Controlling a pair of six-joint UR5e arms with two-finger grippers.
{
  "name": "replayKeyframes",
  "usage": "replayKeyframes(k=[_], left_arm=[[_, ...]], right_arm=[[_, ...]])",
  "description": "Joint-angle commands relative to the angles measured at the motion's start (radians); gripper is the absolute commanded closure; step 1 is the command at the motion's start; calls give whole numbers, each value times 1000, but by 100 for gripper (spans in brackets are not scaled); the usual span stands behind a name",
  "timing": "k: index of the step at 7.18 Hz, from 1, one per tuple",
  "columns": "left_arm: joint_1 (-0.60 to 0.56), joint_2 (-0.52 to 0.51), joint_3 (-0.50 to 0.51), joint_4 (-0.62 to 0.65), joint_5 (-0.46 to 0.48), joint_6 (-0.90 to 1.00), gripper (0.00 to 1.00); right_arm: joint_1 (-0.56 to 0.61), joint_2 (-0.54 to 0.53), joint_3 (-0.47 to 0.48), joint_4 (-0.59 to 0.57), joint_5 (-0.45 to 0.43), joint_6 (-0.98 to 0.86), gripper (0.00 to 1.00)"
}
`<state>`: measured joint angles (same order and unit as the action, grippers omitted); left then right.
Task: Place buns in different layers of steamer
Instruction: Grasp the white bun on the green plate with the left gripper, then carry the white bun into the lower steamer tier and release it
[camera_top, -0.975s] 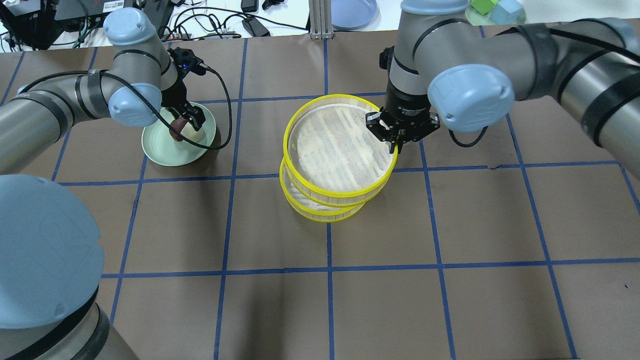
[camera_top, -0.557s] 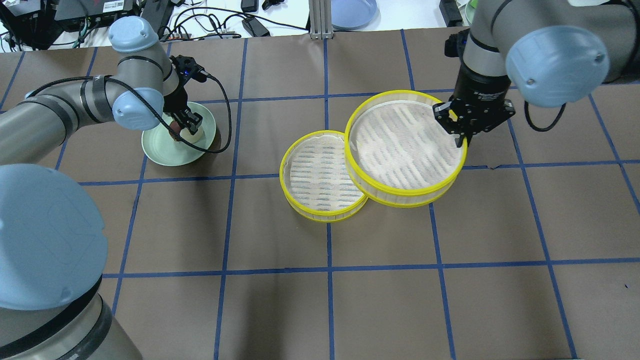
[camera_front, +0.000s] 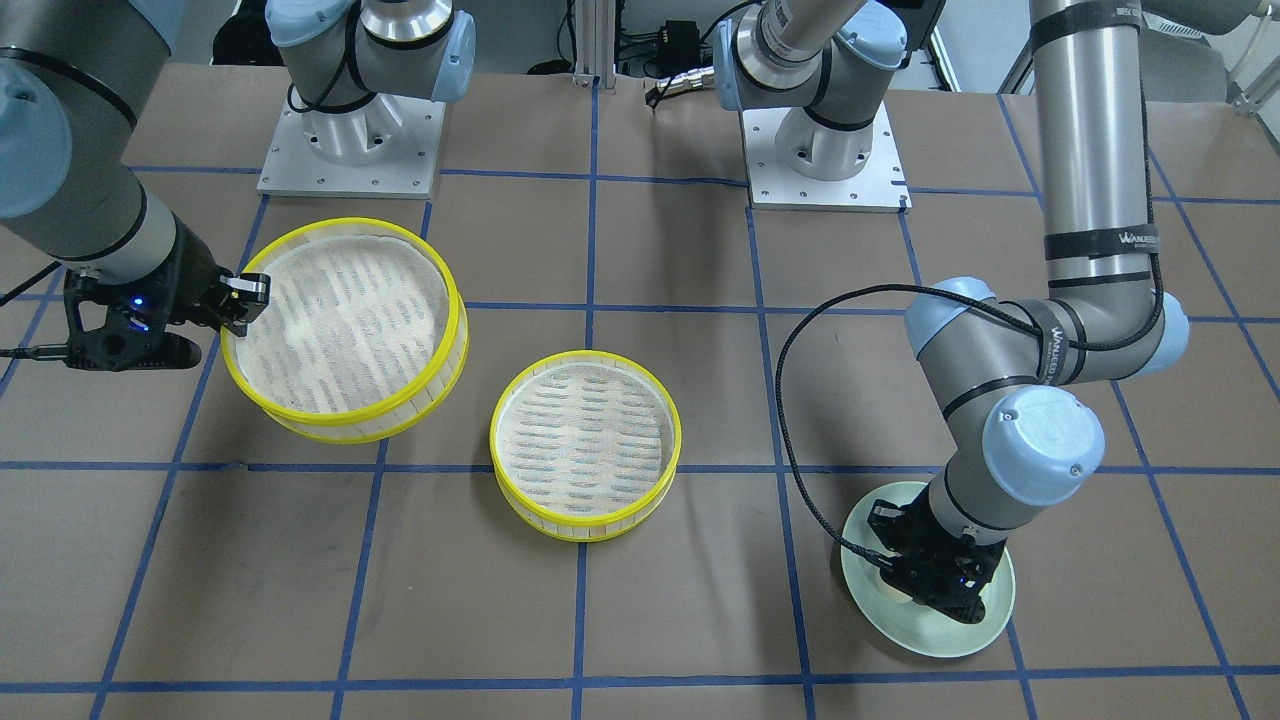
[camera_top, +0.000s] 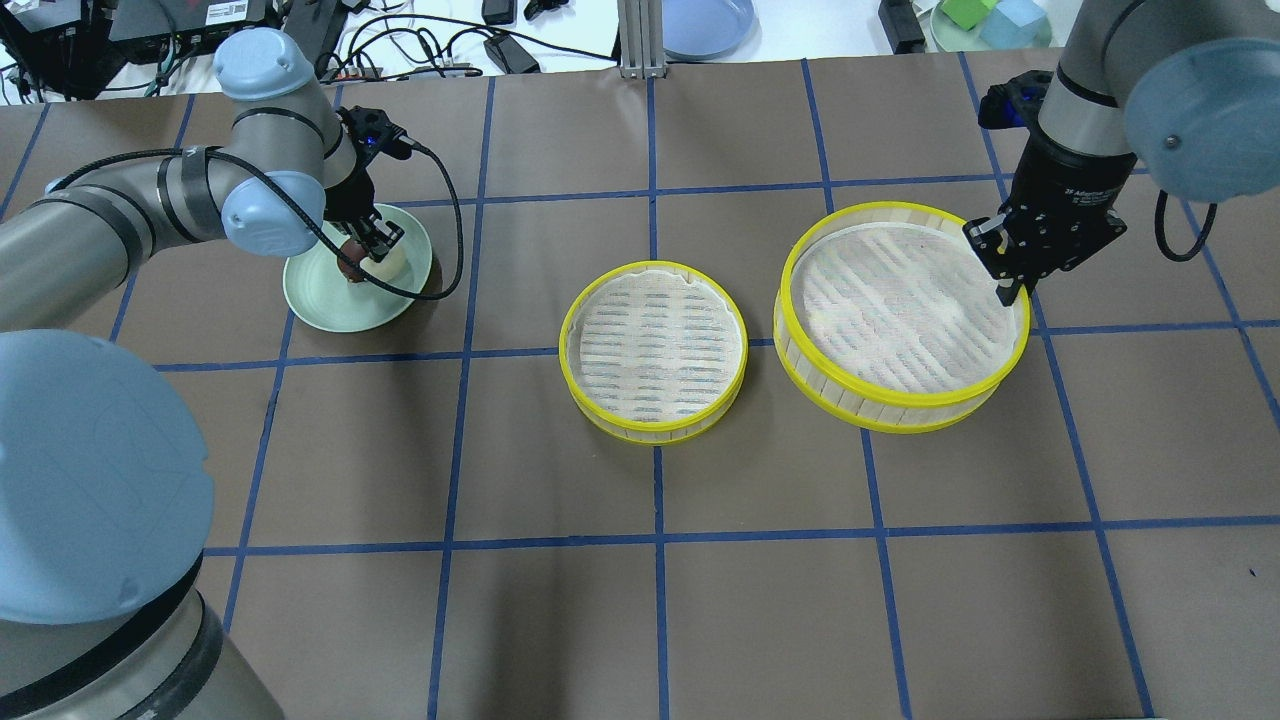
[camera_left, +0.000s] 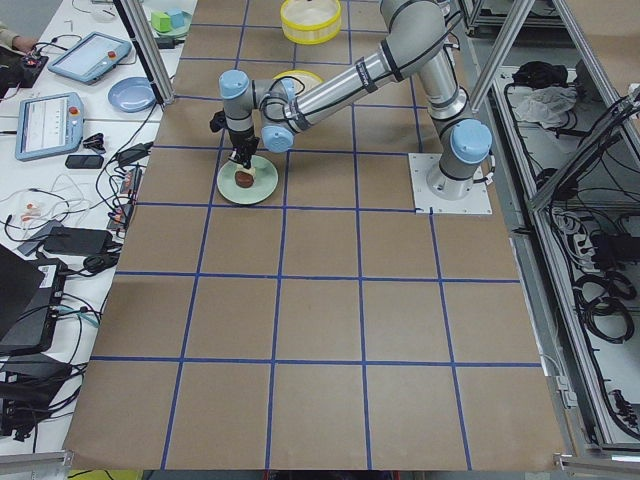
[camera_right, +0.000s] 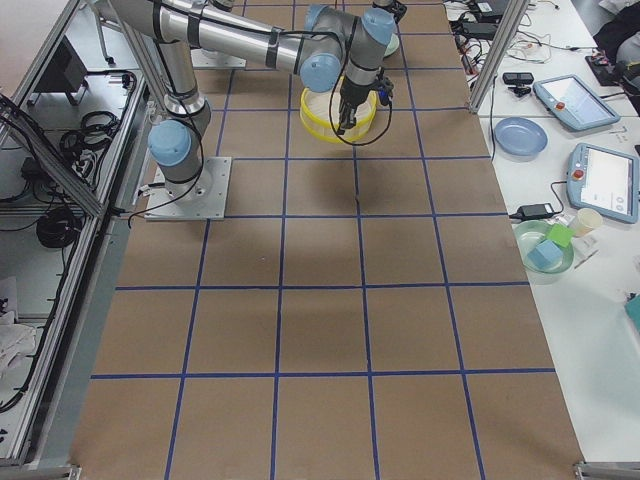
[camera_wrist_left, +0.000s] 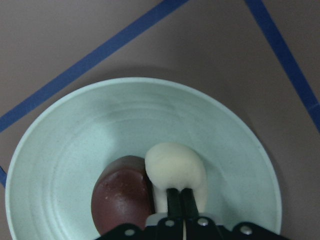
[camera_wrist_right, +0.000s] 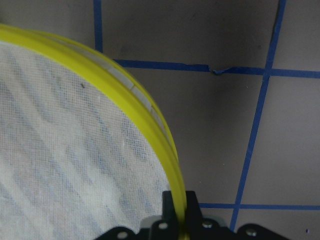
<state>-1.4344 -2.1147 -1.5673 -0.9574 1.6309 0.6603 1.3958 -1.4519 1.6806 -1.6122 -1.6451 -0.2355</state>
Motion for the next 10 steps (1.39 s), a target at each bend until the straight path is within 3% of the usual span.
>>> replayKeyframes(k=[1, 4, 7, 10], left_arm=[[-24, 89, 12, -61, -26, -177, 100], [-171, 202, 10, -158, -121, -600, 100], [-328, 184, -20, -158, -315, -925, 100], [-368, 174, -114, -156, -397, -944, 100]], right_arm=[[-9, 2, 16, -14, 5, -55, 100], [-44, -12, 22, -6, -10, -85, 100], [-54, -18, 37, 2, 1, -44, 100], [-54, -19, 37, -5, -1, -15, 100]])
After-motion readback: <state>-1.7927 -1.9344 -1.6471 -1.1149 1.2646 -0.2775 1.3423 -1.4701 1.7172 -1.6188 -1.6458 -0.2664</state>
